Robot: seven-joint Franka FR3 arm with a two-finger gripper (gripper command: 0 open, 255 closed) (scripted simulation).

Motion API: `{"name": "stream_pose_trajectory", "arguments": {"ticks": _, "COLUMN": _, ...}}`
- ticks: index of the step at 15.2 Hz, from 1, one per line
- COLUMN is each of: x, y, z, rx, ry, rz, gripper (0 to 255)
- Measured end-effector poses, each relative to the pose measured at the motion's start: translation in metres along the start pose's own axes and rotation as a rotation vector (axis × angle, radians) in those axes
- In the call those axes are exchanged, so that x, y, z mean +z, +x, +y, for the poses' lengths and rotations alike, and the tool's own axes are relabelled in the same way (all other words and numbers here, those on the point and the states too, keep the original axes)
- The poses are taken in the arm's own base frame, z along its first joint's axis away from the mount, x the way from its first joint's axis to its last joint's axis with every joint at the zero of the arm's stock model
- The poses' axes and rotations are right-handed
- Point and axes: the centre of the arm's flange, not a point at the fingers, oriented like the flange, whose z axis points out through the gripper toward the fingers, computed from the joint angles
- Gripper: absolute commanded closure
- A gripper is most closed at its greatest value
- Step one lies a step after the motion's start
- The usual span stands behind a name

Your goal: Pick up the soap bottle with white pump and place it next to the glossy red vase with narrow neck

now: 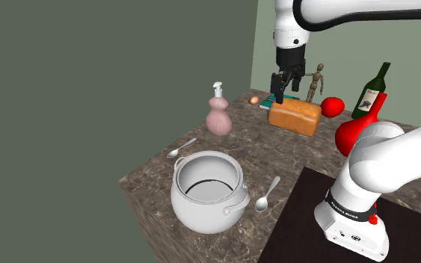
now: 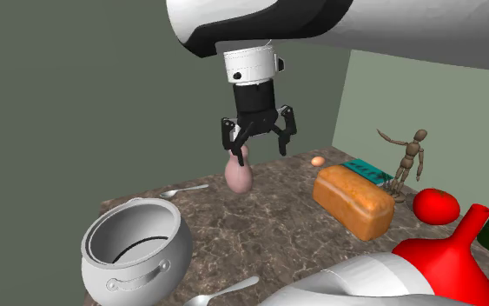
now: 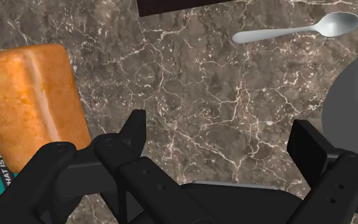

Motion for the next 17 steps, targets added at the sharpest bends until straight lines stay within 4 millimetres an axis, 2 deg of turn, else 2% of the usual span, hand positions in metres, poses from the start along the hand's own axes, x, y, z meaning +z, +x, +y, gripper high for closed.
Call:
{"name": "stream_pose_trajectory", "arguments": {"ticks": 2, "x": 0.005, "y": 0.003, "z": 0.002, "rx": -0.002, "ry": 0.004, "rz": 0.008, "gripper": 0}}
{"name": "stream_pose_trajectory", "arguments": {"ticks": 5, "x": 0.022, "y": 0.022, "z": 0.008, "rx": -0.012, "ry": 0.023, "rz": 0.056, "gripper": 0}}
{"name": "stream_pose_trajectory", "arguments": {"ticks": 11, "x": 0.062, "y": 0.072, "z": 0.024, "rx": -0.037, "ry": 0.071, "rz": 0.174, "gripper": 0}}
{"name": "stream_pose_trajectory", "arguments": {"ticks": 17, "x": 0.101, "y": 0.13, "z": 0.036, "rx": -0.061, "ry": 0.118, "rz": 0.292, "gripper": 0}}
